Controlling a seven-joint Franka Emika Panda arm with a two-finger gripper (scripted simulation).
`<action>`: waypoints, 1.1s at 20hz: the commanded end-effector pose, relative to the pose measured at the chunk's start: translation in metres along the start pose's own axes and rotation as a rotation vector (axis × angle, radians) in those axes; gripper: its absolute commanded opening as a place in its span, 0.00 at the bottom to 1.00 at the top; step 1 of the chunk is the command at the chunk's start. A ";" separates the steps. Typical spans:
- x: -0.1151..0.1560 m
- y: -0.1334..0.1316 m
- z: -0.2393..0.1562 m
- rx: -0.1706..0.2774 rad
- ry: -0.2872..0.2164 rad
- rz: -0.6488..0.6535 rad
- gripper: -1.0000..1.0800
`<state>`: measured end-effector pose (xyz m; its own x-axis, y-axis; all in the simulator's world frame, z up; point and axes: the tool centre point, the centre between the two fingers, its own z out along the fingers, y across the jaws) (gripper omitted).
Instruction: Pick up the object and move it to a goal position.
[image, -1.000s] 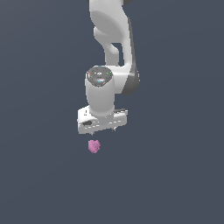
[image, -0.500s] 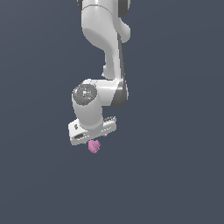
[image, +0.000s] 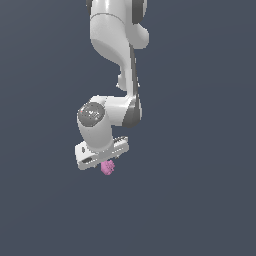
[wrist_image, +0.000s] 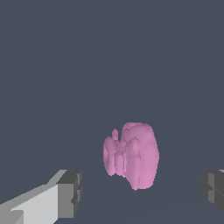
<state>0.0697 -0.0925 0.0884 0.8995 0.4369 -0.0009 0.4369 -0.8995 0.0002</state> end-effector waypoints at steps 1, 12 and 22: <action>0.000 0.000 0.000 0.000 0.000 -0.001 0.96; -0.001 -0.001 0.045 0.000 0.001 -0.004 0.96; 0.001 0.000 0.050 0.000 0.001 -0.004 0.00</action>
<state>0.0701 -0.0925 0.0380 0.8976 0.4409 -0.0003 0.4409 -0.8976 -0.0002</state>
